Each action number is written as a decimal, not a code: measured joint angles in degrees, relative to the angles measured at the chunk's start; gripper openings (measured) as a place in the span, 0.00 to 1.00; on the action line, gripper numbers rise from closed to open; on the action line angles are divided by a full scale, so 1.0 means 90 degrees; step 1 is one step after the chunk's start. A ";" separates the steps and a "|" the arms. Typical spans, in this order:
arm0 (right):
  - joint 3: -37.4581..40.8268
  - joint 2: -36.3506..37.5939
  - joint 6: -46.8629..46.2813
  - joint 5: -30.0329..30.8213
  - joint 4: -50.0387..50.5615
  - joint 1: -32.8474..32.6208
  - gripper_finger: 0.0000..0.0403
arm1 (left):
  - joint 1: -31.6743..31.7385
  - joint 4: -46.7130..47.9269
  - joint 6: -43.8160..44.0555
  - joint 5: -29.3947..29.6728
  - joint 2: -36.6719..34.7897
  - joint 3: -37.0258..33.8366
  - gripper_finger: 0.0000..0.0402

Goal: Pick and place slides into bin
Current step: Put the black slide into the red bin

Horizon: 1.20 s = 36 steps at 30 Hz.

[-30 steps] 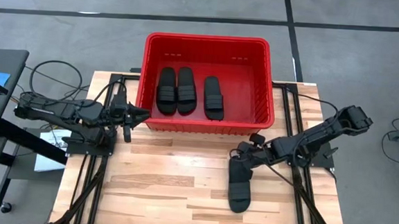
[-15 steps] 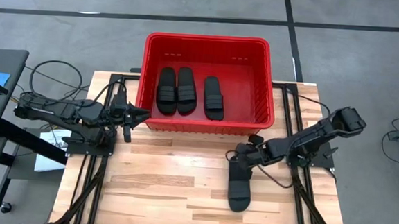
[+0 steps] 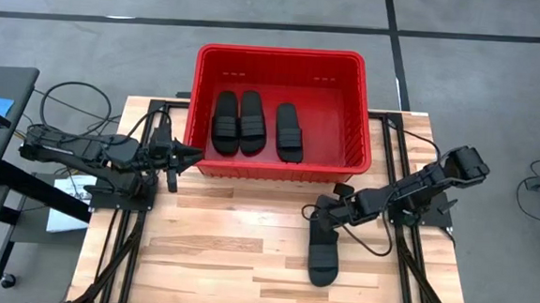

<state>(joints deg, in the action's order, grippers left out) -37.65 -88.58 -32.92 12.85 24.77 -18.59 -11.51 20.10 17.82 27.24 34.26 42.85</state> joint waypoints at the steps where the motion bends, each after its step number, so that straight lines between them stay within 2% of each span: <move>1: 0.0000 0.0000 -0.0009 -0.0027 0.0000 0.0004 0.04 | 0.0000 0.0000 0.0000 0.0000 -0.0001 0.0002 0.19; 9: 0.0027 0.0166 -0.0401 -0.0113 0.0062 -0.0035 0.01 | 0.0000 0.0034 -0.0002 0.0000 0.0000 0.0002 0.19; 14: 0.0000 0.0608 -0.0557 -0.0348 0.0325 -0.0061 0.01 | 0.0001 0.0058 -0.0029 0.0002 -0.0001 0.0002 0.19; 19: -0.0131 0.0927 -0.0522 -0.0306 0.0515 -0.0169 0.00 | 0.0002 0.0205 -0.0022 0.0002 -0.0002 0.0002 0.19; 29: -0.0782 0.0999 -0.0456 -0.0298 0.1082 -0.0687 0.00 | 0.0002 0.0226 -0.0010 0.0004 0.0000 0.0002 0.19; 36: -0.1390 0.1008 0.0051 -0.0269 0.1464 -0.0576 0.00 | 0.0002 0.0223 0.0003 0.0005 -0.0002 0.0002 0.19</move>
<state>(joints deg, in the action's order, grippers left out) -50.16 -79.50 -32.46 10.43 37.95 -23.77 -11.49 22.11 17.85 27.29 34.24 42.87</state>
